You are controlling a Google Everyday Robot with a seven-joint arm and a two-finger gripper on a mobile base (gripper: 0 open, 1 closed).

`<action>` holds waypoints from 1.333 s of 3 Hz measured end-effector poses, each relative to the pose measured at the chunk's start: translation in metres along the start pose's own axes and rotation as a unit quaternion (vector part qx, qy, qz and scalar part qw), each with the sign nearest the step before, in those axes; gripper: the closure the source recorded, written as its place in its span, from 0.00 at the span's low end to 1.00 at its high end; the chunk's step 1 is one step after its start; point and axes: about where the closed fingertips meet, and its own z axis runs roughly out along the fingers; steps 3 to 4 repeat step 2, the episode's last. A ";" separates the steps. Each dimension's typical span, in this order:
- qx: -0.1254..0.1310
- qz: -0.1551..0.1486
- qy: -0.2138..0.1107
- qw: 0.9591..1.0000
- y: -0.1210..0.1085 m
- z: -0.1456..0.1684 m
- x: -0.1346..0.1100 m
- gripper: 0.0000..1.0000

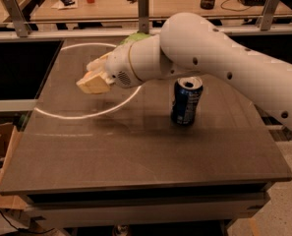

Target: Pick orange

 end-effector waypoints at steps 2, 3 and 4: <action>-0.005 0.056 -0.030 0.998 -0.008 -0.007 0.008 1.00; -0.005 0.056 -0.030 0.998 -0.008 -0.007 0.008 1.00; -0.005 0.056 -0.030 0.998 -0.008 -0.007 0.008 1.00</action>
Offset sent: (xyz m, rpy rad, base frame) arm 0.0034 -0.0083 -0.0018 0.0623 0.0550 -0.0242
